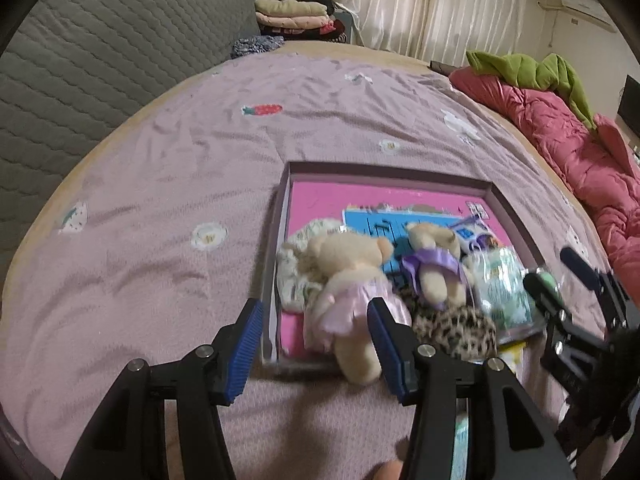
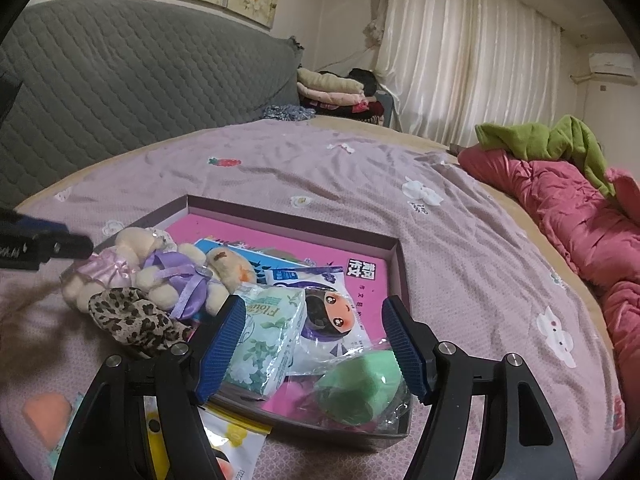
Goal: Organize soft objects
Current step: 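Open the left tool to release the pink-dressed bear in the tray, then withdraw both open tools from the tray back over the bedspread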
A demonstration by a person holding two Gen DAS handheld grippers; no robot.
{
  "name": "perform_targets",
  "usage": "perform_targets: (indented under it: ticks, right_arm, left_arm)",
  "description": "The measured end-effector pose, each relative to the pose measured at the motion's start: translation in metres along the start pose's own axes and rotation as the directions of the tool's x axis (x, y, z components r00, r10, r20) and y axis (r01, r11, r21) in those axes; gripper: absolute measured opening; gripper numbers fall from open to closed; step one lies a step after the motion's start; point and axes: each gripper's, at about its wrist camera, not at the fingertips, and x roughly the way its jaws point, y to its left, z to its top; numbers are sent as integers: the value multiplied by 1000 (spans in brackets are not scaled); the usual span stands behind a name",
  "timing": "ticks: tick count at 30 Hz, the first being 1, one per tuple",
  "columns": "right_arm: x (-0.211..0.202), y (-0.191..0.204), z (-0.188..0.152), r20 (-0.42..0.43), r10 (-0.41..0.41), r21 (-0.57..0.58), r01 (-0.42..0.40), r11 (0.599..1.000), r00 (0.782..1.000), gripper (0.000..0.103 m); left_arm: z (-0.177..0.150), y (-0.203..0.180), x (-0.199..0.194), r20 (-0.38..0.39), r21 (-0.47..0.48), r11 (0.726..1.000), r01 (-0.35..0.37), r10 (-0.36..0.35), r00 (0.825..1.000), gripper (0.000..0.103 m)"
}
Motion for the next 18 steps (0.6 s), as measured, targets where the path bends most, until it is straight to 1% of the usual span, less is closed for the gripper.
perform_targets:
  ticks: [4, 6, 18]
  right_arm:
    - [-3, 1, 0, 3, -3, -3, 3, 1000, 1000, 72]
    - [-4, 1, -1, 5, -3, -3, 3, 1000, 1000, 72]
    - [0, 3, 0, -3, 3, -9, -3, 1000, 1000, 73]
  left_arm:
    - [-10, -9, 7, -27, 40, 999, -8, 10, 1000, 54]
    - [-11, -11, 9, -22, 47, 999, -14, 15, 1000, 54]
    - [-5, -10, 33, -47, 35, 999, -26, 28, 999, 54]
